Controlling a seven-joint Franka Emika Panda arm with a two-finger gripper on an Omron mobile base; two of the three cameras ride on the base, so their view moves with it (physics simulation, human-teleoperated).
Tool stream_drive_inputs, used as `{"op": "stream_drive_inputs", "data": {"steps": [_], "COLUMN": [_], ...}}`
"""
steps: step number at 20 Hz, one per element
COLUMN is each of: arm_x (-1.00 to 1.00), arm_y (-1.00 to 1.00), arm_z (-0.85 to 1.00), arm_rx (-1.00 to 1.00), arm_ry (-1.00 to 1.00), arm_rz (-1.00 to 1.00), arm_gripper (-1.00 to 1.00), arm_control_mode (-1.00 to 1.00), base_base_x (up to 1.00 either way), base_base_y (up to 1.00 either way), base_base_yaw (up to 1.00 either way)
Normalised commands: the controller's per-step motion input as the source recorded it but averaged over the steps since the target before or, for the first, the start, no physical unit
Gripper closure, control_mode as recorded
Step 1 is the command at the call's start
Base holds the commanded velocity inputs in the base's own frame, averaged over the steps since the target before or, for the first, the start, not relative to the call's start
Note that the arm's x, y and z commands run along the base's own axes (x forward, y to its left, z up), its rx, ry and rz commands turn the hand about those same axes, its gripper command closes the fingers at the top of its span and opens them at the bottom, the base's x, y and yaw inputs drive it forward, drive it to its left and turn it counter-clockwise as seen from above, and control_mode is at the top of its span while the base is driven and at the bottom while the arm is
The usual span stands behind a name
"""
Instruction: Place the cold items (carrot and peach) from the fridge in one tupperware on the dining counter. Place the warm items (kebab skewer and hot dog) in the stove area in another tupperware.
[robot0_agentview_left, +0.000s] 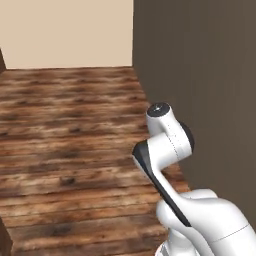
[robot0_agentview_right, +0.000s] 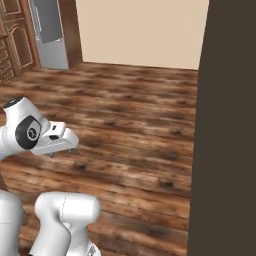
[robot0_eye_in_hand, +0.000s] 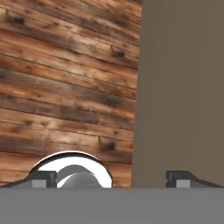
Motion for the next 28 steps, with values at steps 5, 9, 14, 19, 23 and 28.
{"op": "stream_drive_inputs", "data": {"steps": [5,9,14,19,23,28], "arm_x": [0.0,0.0,0.0,0.0,0.0,0.0], "arm_y": [0.0,0.0,0.0,0.0,0.0,0.0], "arm_z": [0.0,0.0,0.0,0.0,0.0,0.0], "arm_rx": [0.0,0.0,0.0,0.0,0.0,0.0], "arm_ry": [0.0,0.0,0.0,0.0,0.0,0.0], "arm_rz": [0.0,0.0,0.0,0.0,0.0,0.0], "arm_gripper": [-1.0,-1.0,-1.0,-1.0,-1.0,-1.0], "arm_control_mode": [1.0,1.0,1.0,1.0,1.0,1.0], "base_base_x": [1.0,1.0,1.0,1.0,1.0,1.0], "base_base_y": [0.0,0.0,0.0,0.0,0.16,0.37], "base_base_yaw": [0.39,0.37,0.32,0.27,0.15,0.07]}}
